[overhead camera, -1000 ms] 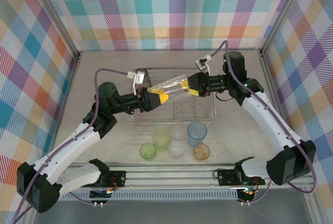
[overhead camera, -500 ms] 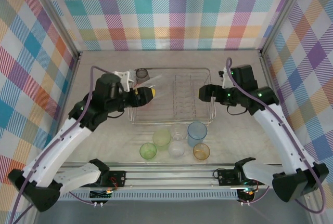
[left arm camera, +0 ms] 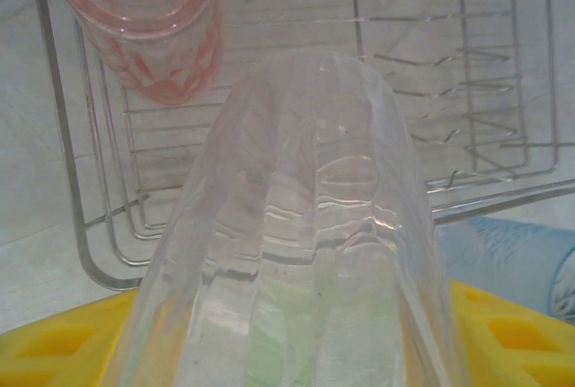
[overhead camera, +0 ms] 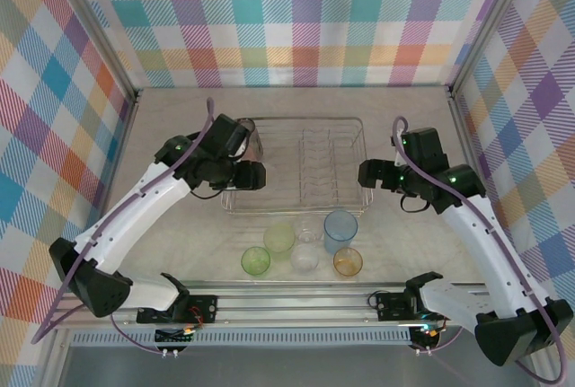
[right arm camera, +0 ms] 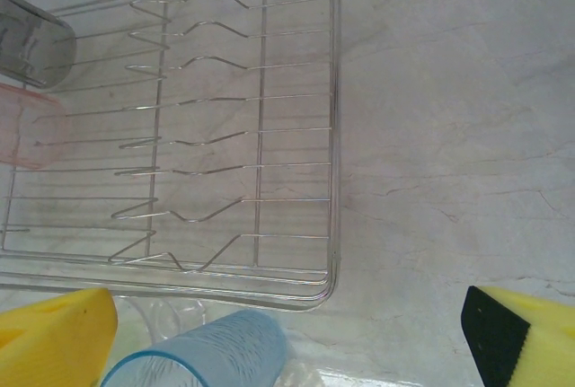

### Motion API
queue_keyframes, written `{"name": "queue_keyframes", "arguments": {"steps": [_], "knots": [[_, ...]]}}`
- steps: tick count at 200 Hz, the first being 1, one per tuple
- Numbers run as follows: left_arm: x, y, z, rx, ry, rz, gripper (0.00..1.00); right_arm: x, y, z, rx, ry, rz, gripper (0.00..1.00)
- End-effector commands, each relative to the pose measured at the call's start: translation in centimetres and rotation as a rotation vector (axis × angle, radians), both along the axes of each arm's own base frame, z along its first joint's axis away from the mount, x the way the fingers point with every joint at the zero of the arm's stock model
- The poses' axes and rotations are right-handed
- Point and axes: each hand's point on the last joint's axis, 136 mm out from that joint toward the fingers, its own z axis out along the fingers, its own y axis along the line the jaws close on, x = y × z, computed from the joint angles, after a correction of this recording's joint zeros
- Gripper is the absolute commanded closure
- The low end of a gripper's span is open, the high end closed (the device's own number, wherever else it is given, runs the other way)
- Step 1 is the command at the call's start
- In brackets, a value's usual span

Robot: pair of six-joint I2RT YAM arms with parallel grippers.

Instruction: Load the cups into the dish rack

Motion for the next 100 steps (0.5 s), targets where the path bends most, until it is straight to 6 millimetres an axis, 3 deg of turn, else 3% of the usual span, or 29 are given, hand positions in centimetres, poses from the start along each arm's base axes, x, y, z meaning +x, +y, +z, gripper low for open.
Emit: {"name": "queue_keyframes", "arguments": {"steps": [1,44,100], "knots": [[-0.3,1.0,-1.1,0.13,0.027,-0.008,1.0,0.1,-0.2,-0.9,-0.031,0.022,0.01,0.01],[0.2,1.4,-3.4,0.293,0.093,-0.023,1.0,0.4,0.3,-1.2,-0.022,0.04,0.023,0.01],[0.9,1.1,-5.7,0.366,0.153,-0.045,1.0,0.3,0.4,-1.7,-0.027,0.058,0.03,0.01]]}}
